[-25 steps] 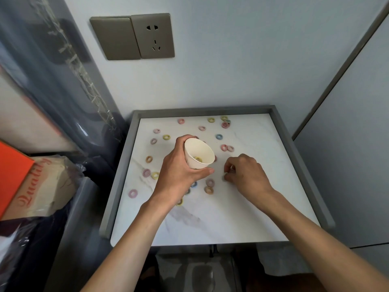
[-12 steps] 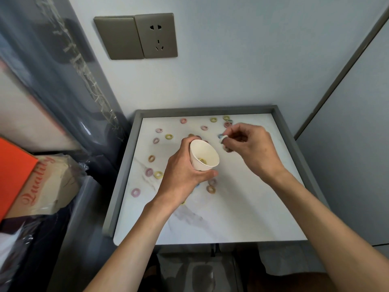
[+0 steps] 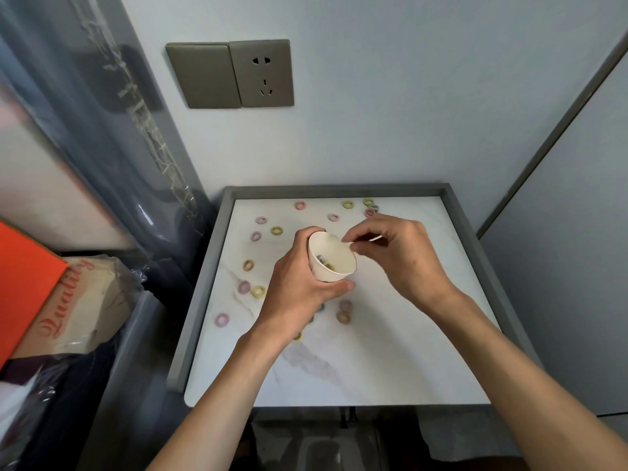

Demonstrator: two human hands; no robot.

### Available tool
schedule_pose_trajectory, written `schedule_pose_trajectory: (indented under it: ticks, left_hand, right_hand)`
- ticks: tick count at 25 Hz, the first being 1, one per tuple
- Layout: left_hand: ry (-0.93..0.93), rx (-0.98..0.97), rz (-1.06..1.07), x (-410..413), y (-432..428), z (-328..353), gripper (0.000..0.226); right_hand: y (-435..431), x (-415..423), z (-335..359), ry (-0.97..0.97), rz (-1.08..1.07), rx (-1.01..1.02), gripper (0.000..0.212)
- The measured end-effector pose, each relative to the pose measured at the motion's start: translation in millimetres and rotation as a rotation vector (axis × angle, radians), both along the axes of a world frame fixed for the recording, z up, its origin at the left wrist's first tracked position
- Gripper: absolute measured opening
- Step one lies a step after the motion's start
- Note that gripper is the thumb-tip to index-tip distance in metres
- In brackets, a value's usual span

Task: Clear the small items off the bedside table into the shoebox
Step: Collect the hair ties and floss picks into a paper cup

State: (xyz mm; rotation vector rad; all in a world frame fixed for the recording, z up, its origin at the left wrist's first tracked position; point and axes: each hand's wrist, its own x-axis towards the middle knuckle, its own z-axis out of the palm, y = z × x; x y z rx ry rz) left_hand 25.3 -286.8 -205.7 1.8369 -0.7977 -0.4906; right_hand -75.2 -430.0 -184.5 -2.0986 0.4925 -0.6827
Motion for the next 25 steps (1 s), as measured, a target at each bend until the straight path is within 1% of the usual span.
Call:
schedule_pose_trajectory:
  ticks: [1,2,3,4,5,6,7,10,12,14,17,19,22,25]
  left_hand:
    - [-0.007,-0.008,0.010,1.6,-0.4,0.3,0.071]
    - [-0.020,-0.013,0.019,4.1,-0.7,-0.1,0.072]
    - [-0.028,-0.015,0.030,6.4,-0.2,-0.8,0.073]
    - [-0.028,-0.020,0.046,8.7,0.4,-1.1,0.073]
    - [-0.027,-0.025,0.063,10.4,1.4,-1.4,0.073]
    - [-0.031,-0.027,0.079,12.0,2.4,-1.3,0.073]
    - [-0.038,-0.026,0.091,13.8,3.6,-0.9,0.073]
    - [-0.028,-0.041,0.105,20.6,5.0,-0.7,0.073]
    - [-0.030,-0.041,0.105,24.0,4.6,0.5,0.073]
    - [-0.036,-0.035,0.095,24.9,3.7,1.2,0.074]
    - [-0.040,-0.029,0.085,26.8,4.4,2.1,0.074]
    - [-0.043,-0.030,0.095,28.6,5.8,3.5,0.074]
    - [-0.039,-0.029,0.107,30.2,7.6,4.0,0.074]
    - [-0.046,-0.022,0.107,30.2,7.0,4.4,0.075]
  right_hand:
    - [-9.4,-1.3,-4.2,0.009,-0.077,0.022,0.022]
    - [-20.9,-2.1,-10.1,0.073,-0.160,0.015,0.019]
    - [-33.3,-2.8,-18.4,0.200,-0.237,-0.033,0.018]
    - [-44.8,-2.5,-26.5,0.373,-0.284,-0.096,0.024]
    - [-54.9,-1.7,-35.1,0.531,-0.282,-0.136,0.036]
    - [-62.3,1.6,-42.5,0.632,-0.250,-0.154,0.045]
    - [-67.2,6.9,-48.2,0.678,-0.210,-0.163,0.049]
    - [-70.2,26.1,-56.3,0.676,-0.104,-0.217,0.041]
    - [-69.5,35.9,-58.1,0.653,-0.099,-0.260,0.037]
    - [-68.8,42.5,-56.3,0.621,-0.093,-0.264,0.038]
    - [-72.4,51.4,-49.4,0.580,-0.048,-0.160,0.041]
    - [-75.4,55.7,-44.6,0.589,-0.038,-0.079,0.040]
    - [-78.2,62.6,-42.9,0.627,-0.045,-0.100,0.029]
    - [-77.4,66.0,-45.6,0.615,-0.065,-0.132,0.014]
